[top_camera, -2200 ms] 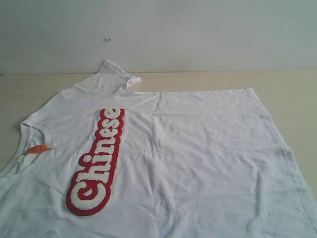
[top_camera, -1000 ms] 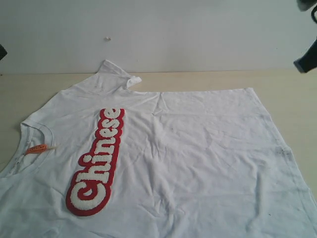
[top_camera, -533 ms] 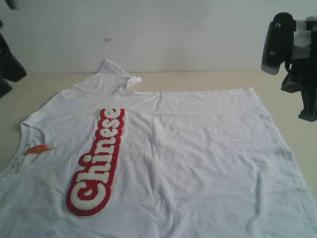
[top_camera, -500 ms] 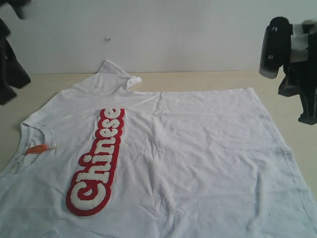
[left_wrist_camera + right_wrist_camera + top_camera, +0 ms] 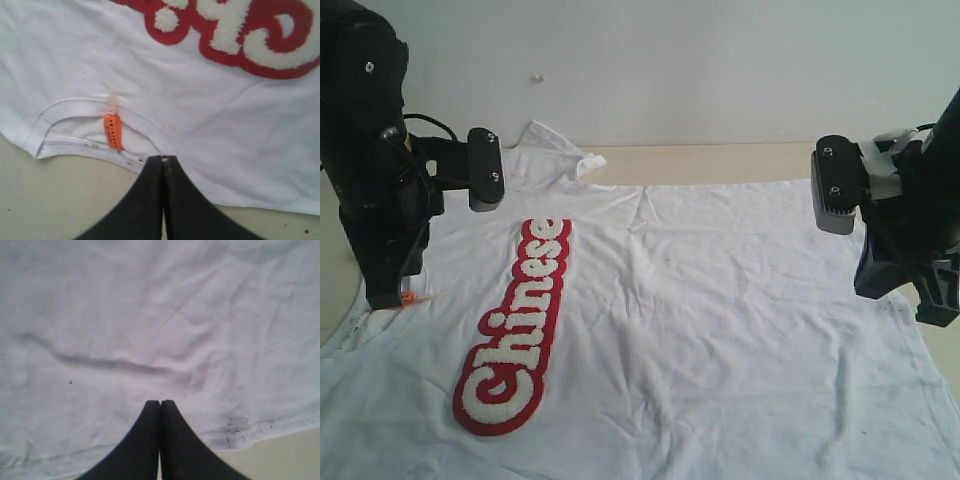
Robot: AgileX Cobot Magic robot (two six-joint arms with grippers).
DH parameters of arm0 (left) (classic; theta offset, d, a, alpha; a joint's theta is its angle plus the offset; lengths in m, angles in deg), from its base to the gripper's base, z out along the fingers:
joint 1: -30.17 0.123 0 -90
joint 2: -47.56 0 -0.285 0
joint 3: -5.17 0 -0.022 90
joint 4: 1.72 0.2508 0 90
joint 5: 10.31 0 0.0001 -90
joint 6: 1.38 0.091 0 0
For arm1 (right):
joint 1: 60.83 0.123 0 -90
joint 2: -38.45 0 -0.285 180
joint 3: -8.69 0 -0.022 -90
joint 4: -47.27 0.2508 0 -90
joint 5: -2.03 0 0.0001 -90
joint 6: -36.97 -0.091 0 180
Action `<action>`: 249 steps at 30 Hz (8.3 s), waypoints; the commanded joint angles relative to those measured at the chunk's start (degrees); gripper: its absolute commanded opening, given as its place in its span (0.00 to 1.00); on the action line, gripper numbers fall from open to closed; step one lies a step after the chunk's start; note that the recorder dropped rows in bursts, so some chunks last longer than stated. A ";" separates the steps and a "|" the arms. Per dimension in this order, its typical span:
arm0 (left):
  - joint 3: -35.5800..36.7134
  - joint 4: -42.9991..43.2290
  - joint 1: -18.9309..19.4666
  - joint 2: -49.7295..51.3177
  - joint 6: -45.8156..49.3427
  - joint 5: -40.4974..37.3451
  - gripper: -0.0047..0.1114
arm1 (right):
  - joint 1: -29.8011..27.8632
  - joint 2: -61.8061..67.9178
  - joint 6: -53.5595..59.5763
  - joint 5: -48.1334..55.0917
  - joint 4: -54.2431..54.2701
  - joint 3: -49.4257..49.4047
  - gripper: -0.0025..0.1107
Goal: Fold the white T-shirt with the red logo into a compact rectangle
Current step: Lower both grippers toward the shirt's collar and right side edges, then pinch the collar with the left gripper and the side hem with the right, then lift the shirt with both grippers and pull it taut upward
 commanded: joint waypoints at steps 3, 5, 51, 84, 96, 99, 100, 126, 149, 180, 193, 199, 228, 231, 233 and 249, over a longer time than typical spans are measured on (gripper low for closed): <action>-0.31 1.79 -0.27 1.05 -3.08 -0.87 0.04 | 0.08 0.04 0.59 0.31 4.05 0.30 0.02; -0.31 1.29 -0.27 1.05 -8.71 -2.35 0.04 | 0.08 0.04 0.59 0.15 6.71 0.30 0.02; 11.34 -2.01 14.83 2.65 24.99 28.85 0.04 | 5.06 8.80 3.02 -13.76 -4.02 5.19 0.02; 1.80 -40.78 21.20 2.70 40.57 9.62 0.64 | 4.33 19.11 -2.53 -3.98 -4.05 17.12 0.02; 4.87 -39.71 21.20 2.70 40.57 10.43 0.95 | 4.33 19.11 -10.60 -7.06 -4.30 17.12 0.29; 4.87 -39.71 21.20 2.70 40.57 12.07 0.95 | 4.33 19.11 -10.40 -6.12 -4.75 17.12 0.56; 4.87 -39.71 21.20 2.70 40.57 12.35 0.95 | 4.43 19.11 -8.98 -5.40 -4.75 17.12 0.67; 5.71 -12.72 21.32 5.85 41.75 15.17 0.95 | 2.65 22.23 7.84 0.84 -9.96 17.12 0.95; -0.28 -18.95 21.57 18.03 46.63 20.36 0.94 | -8.92 27.46 10.95 -6.72 2.89 17.12 0.95; -0.28 -19.49 21.57 21.59 46.13 19.29 0.05 | -8.92 32.08 6.55 -7.06 -5.15 17.40 0.11; -0.53 -20.54 23.83 16.46 45.36 15.39 0.04 | -8.92 29.88 6.35 -6.77 -6.05 17.40 0.02; -1.15 -20.56 25.53 9.59 45.36 12.19 0.04 | -8.92 27.08 5.09 -6.08 -6.05 17.40 0.02; -1.15 -29.94 27.80 -18.89 34.37 18.07 0.04 | -8.92 -1.51 3.52 -3.77 -2.39 17.40 0.02; -1.15 -32.74 27.65 -21.40 34.37 17.84 0.04 | -8.55 -4.13 3.52 -1.12 -0.28 17.40 0.02; -1.15 -33.15 27.52 -22.98 34.28 17.75 0.04 | -8.55 -5.54 3.52 0.96 -0.66 17.40 0.02; -1.15 -30.90 23.05 -38.99 26.91 7.83 0.04 | -8.55 -19.37 2.02 8.18 5.57 17.26 0.02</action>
